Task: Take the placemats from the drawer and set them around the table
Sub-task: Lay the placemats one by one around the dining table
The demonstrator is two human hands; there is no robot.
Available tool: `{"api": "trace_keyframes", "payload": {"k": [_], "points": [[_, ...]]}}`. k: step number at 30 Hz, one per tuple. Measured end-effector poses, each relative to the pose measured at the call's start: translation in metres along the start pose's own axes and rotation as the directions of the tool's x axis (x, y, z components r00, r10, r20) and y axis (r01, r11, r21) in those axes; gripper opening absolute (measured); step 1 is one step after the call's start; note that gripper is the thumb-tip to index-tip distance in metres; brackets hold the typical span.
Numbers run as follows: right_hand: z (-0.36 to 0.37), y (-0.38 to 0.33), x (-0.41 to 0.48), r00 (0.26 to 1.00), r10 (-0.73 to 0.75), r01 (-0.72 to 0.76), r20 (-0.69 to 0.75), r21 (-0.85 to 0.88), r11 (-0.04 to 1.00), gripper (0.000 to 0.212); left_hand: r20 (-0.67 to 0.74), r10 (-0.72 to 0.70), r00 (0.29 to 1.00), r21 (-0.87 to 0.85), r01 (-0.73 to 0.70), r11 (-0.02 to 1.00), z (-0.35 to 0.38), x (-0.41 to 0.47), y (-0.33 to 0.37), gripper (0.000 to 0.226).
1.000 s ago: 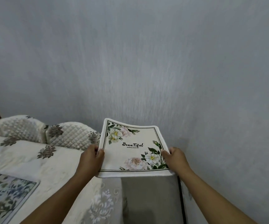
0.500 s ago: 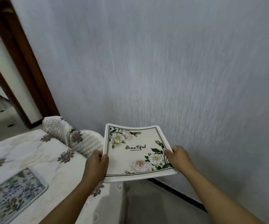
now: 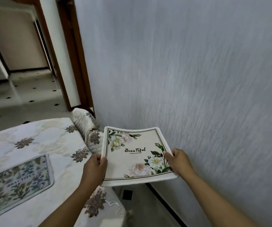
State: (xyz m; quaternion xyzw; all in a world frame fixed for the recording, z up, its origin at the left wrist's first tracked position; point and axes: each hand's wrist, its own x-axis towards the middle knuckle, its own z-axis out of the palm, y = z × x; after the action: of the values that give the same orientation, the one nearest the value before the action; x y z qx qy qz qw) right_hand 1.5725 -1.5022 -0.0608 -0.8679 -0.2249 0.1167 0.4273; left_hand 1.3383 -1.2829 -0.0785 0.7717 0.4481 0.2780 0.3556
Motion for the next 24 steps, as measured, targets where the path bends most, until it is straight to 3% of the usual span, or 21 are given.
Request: {"api": "trace_keyframes", "payload": {"k": [9,14,19,24], "points": [[0.043,-0.035,0.143,0.993,-0.053,0.063,0.104,-0.099,0.993,0.035,-0.039,-0.109,0.993,-0.099,0.105,0.990,0.040,0.098,-0.011,0.018],[0.100,-0.065,0.207,0.962,-0.123,0.146,0.243,-0.080,0.986,0.033,-0.149,-0.190,0.970,-0.115,0.174,0.978,0.027,0.132,-0.021,0.025],[0.182,-0.101,0.270,0.855,-0.272,0.319,0.442,-0.033,0.947,0.030,-0.322,-0.338,0.884,-0.132,0.312,0.941,0.016,0.149,-0.048,0.022],[0.268,-0.148,0.319,0.635,-0.430,0.526,0.641,0.049,0.849,0.035,-0.534,-0.459,0.710,-0.161,0.447,0.880,0.014,0.147,-0.059,0.023]]}}
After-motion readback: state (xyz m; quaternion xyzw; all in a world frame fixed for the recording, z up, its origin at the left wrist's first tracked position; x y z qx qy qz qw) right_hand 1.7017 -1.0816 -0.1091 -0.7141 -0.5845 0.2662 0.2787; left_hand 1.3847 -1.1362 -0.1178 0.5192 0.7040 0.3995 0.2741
